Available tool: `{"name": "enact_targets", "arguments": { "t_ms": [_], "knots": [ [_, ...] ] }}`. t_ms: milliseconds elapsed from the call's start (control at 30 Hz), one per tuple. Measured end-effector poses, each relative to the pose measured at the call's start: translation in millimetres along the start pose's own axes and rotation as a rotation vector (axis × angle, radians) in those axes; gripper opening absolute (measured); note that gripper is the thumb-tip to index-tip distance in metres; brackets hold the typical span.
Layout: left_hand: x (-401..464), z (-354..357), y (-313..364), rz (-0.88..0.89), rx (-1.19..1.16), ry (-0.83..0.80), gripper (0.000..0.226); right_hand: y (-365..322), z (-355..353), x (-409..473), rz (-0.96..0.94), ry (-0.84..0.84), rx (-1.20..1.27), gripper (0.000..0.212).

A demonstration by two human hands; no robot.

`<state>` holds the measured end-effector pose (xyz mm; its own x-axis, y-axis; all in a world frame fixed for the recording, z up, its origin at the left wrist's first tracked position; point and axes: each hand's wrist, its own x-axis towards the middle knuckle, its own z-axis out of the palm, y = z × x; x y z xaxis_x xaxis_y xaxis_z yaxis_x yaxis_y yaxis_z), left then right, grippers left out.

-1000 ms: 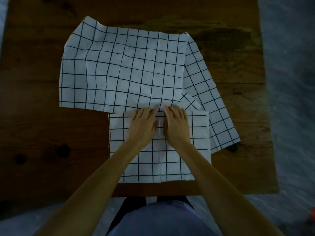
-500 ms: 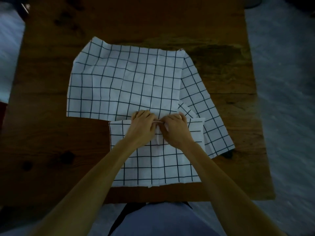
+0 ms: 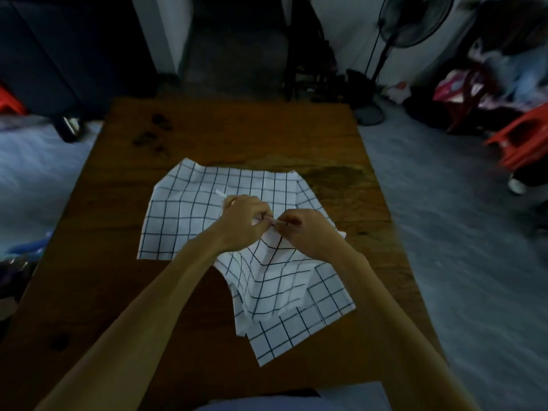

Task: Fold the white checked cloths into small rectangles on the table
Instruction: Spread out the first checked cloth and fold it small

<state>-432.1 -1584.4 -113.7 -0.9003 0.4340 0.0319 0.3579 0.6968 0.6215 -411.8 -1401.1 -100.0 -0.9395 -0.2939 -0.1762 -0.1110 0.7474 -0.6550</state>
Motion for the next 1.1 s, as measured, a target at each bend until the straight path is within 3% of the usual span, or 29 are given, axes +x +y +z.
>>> {"name": "enact_targets", "arguments": {
  "t_ms": [100,200,400,567,733,800,900,1000,1100],
  "knots": [
    [0.4,-17.8,11.1,0.036,-0.007,0.202,0.012,-23.3,-15.9,-3.6,-0.03,0.045,0.002,0.024],
    [-6.5,-28.9,21.3,0.053,-0.039,0.383,0.023,-35.7,-26.1,-6.3,-0.028,0.109,0.077,0.02],
    [-22.9,-27.5,36.0,0.151,0.015,0.438,0.029,-50.9,-32.1,-7.6,-0.101,0.264,0.163,0.022],
    [-29.5,-30.6,43.6,0.168,0.035,0.573,0.018,-62.8,-32.4,-12.8,-0.115,0.342,0.239,0.021],
    [-31.9,-35.6,50.3,0.202,0.116,0.608,0.015,-72.6,-29.3,-15.0,-0.137,0.436,0.264,0.021],
    [-32.2,-37.2,51.0,0.198,0.113,0.603,0.018,-74.6,-28.3,-15.6,-0.177,0.523,0.209,0.019],
    [-32.2,-40.5,52.3,0.185,0.099,0.609,0.011,-69.9,-28.1,-12.5,-0.307,0.648,-0.068,0.031],
    [-31.7,-44.1,54.3,0.218,0.098,0.6,0.012,-67.8,-31.3,-8.7,-0.374,0.576,-0.262,0.029],
    [-31.8,-45.0,56.4,0.21,0.094,0.612,0.012,-72.8,-37.2,-8.6,-0.361,0.542,-0.238,0.018]
  ]
}}
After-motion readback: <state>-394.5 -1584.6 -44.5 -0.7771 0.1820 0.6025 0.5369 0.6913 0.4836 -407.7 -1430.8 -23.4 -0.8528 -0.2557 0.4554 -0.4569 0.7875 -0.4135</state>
